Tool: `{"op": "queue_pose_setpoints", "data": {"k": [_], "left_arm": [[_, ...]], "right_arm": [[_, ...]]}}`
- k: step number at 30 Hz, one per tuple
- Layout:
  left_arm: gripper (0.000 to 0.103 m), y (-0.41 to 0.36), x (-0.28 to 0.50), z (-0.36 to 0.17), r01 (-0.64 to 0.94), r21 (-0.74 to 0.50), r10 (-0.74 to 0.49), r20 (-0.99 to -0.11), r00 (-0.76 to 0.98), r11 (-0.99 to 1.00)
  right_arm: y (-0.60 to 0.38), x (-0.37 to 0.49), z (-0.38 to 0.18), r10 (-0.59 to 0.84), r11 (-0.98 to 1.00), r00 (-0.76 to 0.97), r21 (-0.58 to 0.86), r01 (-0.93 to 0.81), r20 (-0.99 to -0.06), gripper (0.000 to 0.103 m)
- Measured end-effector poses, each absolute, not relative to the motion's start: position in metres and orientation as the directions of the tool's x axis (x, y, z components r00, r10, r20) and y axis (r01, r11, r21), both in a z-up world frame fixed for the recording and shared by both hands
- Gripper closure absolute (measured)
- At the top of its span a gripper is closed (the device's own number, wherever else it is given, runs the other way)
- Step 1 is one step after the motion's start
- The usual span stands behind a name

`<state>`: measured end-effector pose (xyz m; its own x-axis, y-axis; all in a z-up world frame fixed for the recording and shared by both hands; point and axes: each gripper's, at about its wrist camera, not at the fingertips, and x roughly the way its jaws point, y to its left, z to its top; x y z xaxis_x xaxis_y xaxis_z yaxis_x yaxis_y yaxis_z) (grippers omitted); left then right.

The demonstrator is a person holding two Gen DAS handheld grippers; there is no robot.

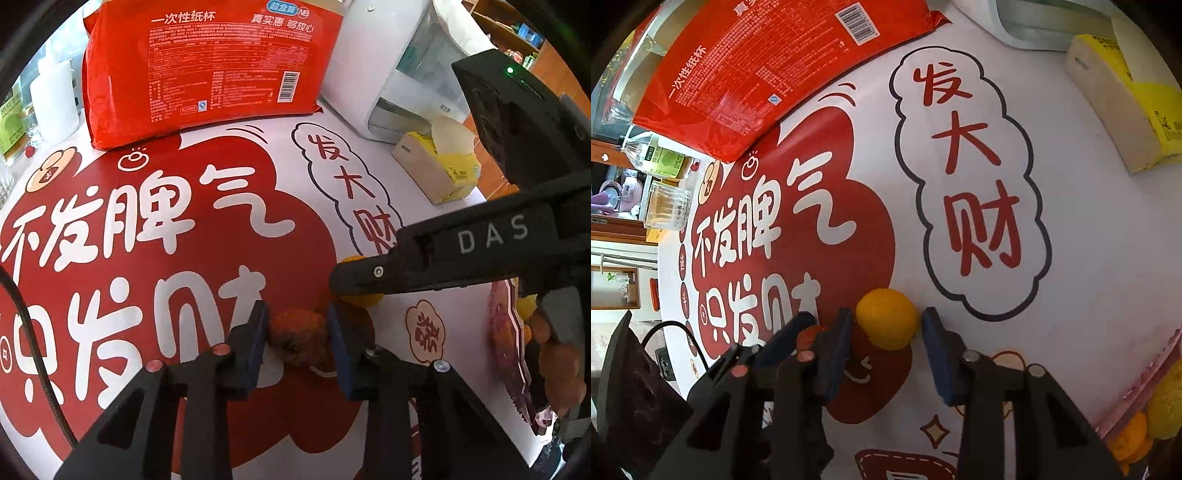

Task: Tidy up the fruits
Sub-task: 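Grasp the brown lychee with the left tool while the right tool grasps a mandarin, then carry the lychee and mandarin over the pink bowl with both tools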

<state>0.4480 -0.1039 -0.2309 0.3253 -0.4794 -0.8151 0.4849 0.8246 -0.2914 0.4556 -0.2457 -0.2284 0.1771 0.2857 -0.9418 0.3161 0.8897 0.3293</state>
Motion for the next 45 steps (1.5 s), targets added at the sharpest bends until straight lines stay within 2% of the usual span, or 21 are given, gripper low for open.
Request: {"op": "queue_pose_setpoints", "data": {"k": [14,26,37,45], "left_arm": [[0.072,-0.08,0.427,-0.223,0.42,-0.295,-0.457,-0.813,0.361,0.858],[0.072,-0.053,0.371,-0.194,0.422,-0.252,-0.412,-0.843,0.346,0.871],[0.072,-0.038,0.312,-0.163,0.349,-0.329,-0.446,-0.828,0.34,0.878],[0.072,-0.057,0.286,-0.137,0.374,-0.338,-0.472,-0.803,0.364,0.864]], "right_arm": [[-0.25,0.442,-0.222,0.308,0.865,0.196,0.359,0.351,-0.931,0.069],[-0.229,0.383,-0.174,0.304,0.868,0.262,0.38,0.321,-0.916,0.069],[-0.212,0.32,-0.136,0.307,0.887,0.287,0.382,0.259,-0.908,0.069],[-0.223,0.282,-0.109,0.286,0.899,0.339,0.373,0.229,-0.896,0.069]]}}
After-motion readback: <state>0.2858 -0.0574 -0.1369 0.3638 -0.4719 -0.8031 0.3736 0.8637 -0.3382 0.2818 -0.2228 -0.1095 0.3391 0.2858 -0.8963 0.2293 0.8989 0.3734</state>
